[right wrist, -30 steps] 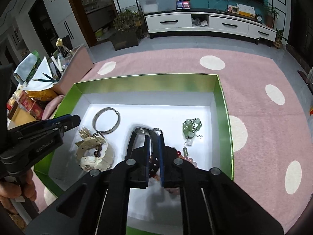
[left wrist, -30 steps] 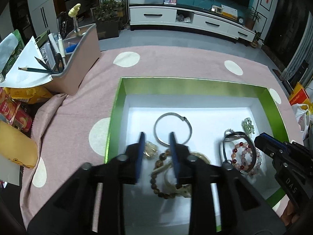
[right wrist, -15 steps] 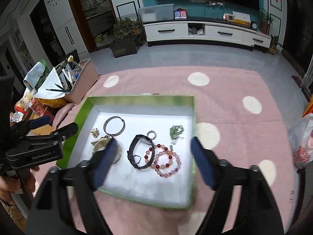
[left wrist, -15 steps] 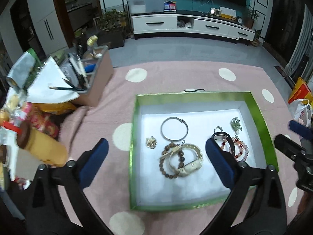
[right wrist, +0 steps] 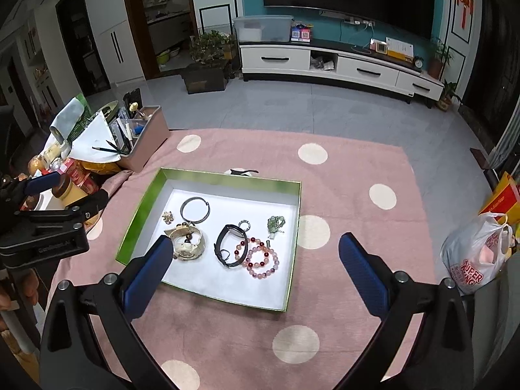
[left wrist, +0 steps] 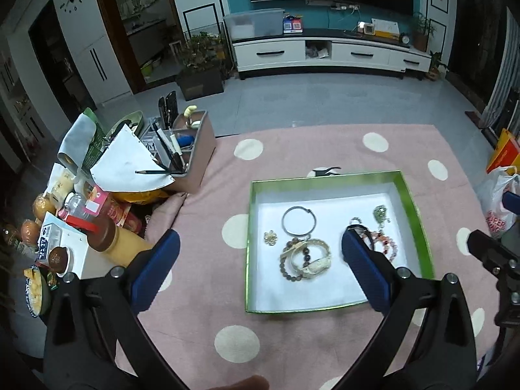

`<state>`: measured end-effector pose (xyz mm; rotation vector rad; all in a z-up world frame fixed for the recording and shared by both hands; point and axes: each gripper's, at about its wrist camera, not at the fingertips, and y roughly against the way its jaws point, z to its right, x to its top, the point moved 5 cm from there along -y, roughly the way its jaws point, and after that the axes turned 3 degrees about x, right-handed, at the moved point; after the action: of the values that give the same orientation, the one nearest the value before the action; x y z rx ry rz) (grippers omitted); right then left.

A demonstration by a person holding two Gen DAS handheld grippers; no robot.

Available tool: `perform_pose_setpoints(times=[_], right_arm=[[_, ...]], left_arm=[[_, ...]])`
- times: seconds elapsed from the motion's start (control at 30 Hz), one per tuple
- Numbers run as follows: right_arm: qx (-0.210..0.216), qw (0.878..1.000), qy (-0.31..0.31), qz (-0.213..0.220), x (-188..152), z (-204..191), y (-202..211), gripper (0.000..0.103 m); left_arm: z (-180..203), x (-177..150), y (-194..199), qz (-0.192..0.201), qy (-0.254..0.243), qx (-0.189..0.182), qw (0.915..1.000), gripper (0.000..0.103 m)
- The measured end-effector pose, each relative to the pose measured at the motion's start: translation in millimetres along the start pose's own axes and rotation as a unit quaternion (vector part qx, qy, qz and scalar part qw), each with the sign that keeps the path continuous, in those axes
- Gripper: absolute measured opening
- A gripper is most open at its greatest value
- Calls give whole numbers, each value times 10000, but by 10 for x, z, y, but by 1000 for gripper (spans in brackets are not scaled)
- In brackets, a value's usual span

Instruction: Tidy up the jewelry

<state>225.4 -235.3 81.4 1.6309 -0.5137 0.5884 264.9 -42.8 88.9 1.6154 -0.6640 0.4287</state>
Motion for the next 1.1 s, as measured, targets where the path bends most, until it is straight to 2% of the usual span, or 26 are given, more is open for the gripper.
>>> perform_pose_setpoints(times=[0.23,1.1], right_arm=[[33,10000,34,16,6,-33,36,102],[-39,10000,0,24,16,11,26,102]], left_arm=[[28,15,100,80,-4,5,10000,101],[37,24,45,60,14,-6,10000,101]])
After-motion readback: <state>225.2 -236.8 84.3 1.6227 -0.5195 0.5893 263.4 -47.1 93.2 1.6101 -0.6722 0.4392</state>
